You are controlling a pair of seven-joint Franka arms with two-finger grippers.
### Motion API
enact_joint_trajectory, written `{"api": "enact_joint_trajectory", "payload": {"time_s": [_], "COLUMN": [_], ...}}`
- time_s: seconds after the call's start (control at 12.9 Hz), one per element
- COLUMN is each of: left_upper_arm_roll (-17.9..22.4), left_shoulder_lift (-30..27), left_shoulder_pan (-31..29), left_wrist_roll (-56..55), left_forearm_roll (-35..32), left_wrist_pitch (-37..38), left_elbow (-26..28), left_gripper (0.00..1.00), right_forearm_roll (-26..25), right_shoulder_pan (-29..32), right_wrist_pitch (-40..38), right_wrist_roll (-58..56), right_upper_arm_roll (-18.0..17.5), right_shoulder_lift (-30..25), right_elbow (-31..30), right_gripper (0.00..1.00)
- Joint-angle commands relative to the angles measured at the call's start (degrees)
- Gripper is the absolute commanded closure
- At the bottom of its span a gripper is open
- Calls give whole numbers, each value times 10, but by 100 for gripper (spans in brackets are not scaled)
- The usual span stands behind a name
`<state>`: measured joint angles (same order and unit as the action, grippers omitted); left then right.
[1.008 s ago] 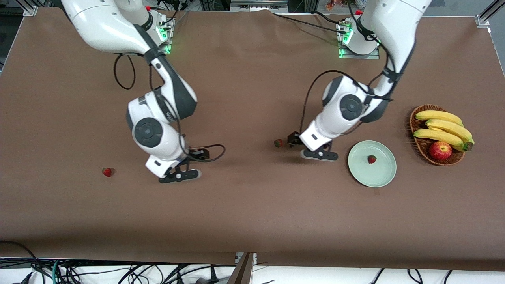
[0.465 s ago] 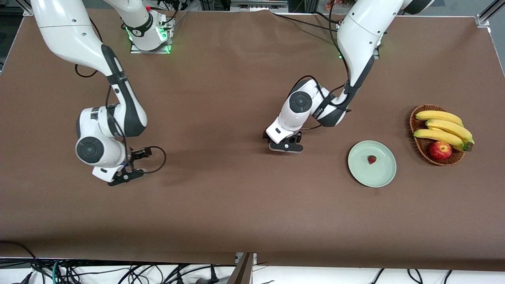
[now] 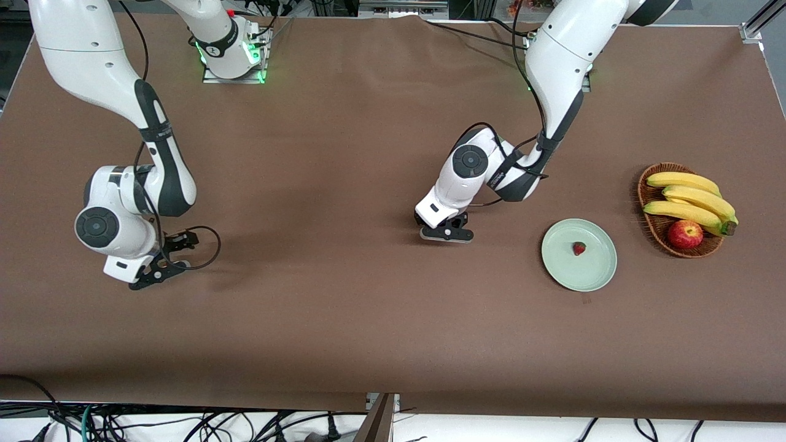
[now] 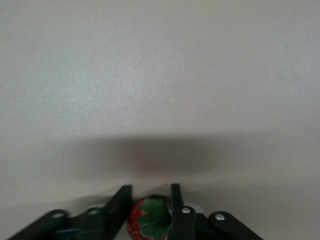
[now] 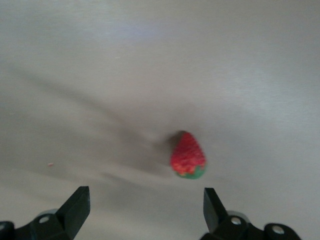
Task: Collect all strawberries into plate
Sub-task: 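Place the strawberry on the plate with the left gripper while the right grasps another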
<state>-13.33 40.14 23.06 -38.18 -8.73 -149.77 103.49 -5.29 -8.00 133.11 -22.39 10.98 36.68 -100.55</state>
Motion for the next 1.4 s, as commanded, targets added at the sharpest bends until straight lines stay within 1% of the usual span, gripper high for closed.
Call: {"api": "enact_joint_trajectory", "payload": {"time_s": [0.0,0.23,0.31,0.47,0.54,0.62,0.7,0.78,0.85,0.93,1.01,1.09,1.16,1.24,1.32], "left_upper_arm_roll": [0,-1,-1,-1,-2,-1,-1,1,1,1,1,1,1,1,1], "left_shoulder_lift": [-48,-94,-103,-112,-114,-115,-114,-111,-106,-99,-91,-81,-68,-55,-47], "left_shoulder_pan": [-24,-59,-74,-101,-124,-146,-171,-193,-227,-254,-274,-288,-296,-304,-305], "left_wrist_roll": [-8,2,18,63,104,157,223,300,388,457,511,546,564,572,572], "left_forearm_roll": [-17,-17,-17,-17,-17,-17,-17,-17,-17,-17,-17,-17,-18,-19,-19], "left_wrist_pitch": [76,131,142,154,167,171,173,178,184,181,178,176,175,162,145], "left_elbow": [-2,-4,-4,-4,-4,-3,-3,-2,-2,-2,-2,-2,-2,1,5], "left_gripper": [92,91,91,91,91,90,88,88,88,88,88,84,81,81,81], "right_forearm_roll": [2,3,14,38,44,44,46,47,51,69,88,102,105,104,103], "right_shoulder_pan": [11,16,18,20,22,22,23,25,26,27,26,26,26,26,25], "right_wrist_pitch": [40,52,53,66,67,67,68,68,69,69,69,69,69,69,67], "right_wrist_roll": [-13,-18,-24,-44,-49,-50,-52,-63,-76,-89,-112,-131,-137,-138,-137], "right_upper_arm_roll": [4,4,4,4,5,5,6,6,6,6,6,6,7,7,7], "right_shoulder_lift": [4,10,12,20,21,23,23,23,23,24,29,29,29,29,27], "right_elbow": [-8,-7,-8,-8,-8,-8,-7,-6,-4,-4,-2,-2,-2,-2,-2], "right_gripper": [0,0,0,0,0,3,14,29,45,55,63,74,82,89,94]}}
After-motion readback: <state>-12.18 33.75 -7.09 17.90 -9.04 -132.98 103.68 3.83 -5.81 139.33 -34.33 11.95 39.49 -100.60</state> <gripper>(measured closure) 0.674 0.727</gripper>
